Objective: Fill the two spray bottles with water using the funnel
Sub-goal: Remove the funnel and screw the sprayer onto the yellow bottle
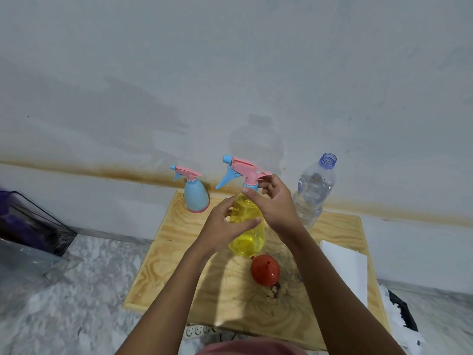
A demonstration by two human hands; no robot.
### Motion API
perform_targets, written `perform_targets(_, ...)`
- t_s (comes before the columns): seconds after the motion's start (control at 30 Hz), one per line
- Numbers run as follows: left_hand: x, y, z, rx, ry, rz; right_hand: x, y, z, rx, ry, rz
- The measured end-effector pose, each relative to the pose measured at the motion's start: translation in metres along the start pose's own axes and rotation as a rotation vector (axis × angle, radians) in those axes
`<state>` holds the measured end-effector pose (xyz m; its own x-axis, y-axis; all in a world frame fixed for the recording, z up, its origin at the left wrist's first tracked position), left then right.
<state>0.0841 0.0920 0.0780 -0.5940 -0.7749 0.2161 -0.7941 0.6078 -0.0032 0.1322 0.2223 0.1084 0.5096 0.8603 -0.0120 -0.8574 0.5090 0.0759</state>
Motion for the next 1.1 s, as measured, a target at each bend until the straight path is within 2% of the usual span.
perform_targets(0.07, 0.001, 0.0, 0.003, -0.009, 0.007, 0.027, 0.002, 0.0, 0.002, 0.016, -0.094, 0.078)
perform_targets(0.2, 0.005, 0.001, 0.005, 0.014, -0.004, 0.109, 0.007, -0.003, 0.006, 0.001, -0.001, 0.259)
perform_targets(0.4, 0.003, -0.001, 0.006, -0.026, -0.007, 0.073, 0.003, -0.002, -0.002, 0.062, -0.126, 0.179)
perform_targets(0.6, 0.002, -0.004, 0.015, -0.024, 0.008, 0.07, -0.006, -0.008, -0.008, 0.052, -0.084, 0.106)
perform_targets(0.7, 0.003, -0.009, 0.021, 0.026, 0.043, 0.114, -0.006, -0.006, -0.008, -0.003, -0.096, 0.131)
perform_targets(0.83, 0.0, -0.017, 0.031, 0.085, 0.004, 0.236, -0.015, -0.002, -0.01, -0.12, -0.154, 0.298)
perform_targets(0.97, 0.008, -0.022, 0.043, 0.146, -0.041, 0.252, -0.031, 0.002, -0.013, -0.136, -0.159, 0.374)
perform_targets(1.1, 0.049, -0.032, 0.085, 0.342, -0.063, 0.22, -0.036, 0.009, -0.02, -0.178, -0.102, 0.39)
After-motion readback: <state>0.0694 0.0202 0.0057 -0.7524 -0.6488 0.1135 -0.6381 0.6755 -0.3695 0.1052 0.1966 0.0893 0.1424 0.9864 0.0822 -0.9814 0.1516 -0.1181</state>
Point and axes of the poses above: each hand's wrist, its own y-axis towards the middle knuckle, its own x-axis out of the back of the hand, z = x × y, the point moved 4 cm from there along y, towards the middle knuckle, and after that the axes turned 1 degree about x, right-handed, at the moved point
